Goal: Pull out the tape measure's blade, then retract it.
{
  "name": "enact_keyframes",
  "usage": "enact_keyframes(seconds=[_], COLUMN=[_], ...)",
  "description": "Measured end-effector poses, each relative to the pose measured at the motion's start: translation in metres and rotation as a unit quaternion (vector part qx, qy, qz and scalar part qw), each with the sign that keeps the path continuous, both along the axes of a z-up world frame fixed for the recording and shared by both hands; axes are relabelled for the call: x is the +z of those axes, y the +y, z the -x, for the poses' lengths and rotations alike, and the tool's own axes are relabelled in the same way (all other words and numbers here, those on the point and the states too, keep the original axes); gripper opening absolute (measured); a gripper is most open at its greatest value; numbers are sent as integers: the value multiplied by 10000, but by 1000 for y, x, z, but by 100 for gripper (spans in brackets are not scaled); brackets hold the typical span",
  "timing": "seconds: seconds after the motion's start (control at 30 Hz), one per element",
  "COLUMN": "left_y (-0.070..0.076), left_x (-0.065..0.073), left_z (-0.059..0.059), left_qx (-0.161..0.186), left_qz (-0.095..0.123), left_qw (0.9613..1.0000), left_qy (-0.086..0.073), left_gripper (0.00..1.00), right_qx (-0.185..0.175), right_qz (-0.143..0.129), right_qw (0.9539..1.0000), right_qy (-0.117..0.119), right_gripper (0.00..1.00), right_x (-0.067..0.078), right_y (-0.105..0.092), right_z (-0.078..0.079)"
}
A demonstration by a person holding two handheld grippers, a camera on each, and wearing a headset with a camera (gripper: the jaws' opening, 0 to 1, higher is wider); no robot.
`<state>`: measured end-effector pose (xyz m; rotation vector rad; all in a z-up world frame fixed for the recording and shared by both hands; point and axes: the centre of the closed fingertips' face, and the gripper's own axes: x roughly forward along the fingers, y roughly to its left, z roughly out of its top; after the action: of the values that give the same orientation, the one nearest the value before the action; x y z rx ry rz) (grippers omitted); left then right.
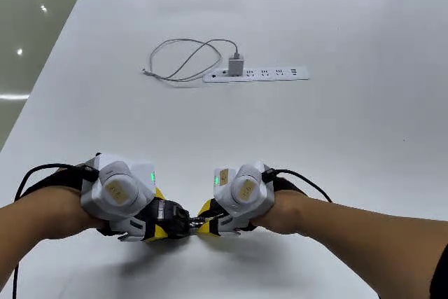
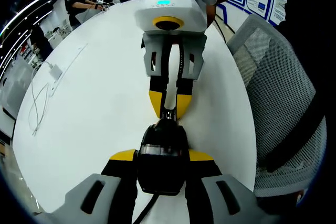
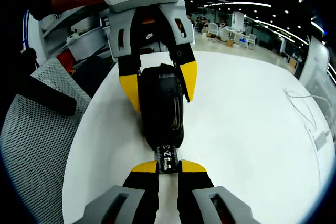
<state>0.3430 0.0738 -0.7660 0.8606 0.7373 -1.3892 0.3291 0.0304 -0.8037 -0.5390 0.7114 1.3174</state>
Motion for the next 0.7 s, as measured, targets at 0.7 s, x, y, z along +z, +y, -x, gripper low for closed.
enact_keyframes(seconds=[0.7], left_y=[1], left_x=[-1], left_z=[0], left_qx=[-79], left_qz=[7], left_qw=[10000], left_qy=[-29], left_gripper=[29], right_qx=[-76], right_qz=[101], right_qw=[9999], right_qy=[-22], right_gripper=[8], right_x=[-2], right_y=[-19], right_z=[1])
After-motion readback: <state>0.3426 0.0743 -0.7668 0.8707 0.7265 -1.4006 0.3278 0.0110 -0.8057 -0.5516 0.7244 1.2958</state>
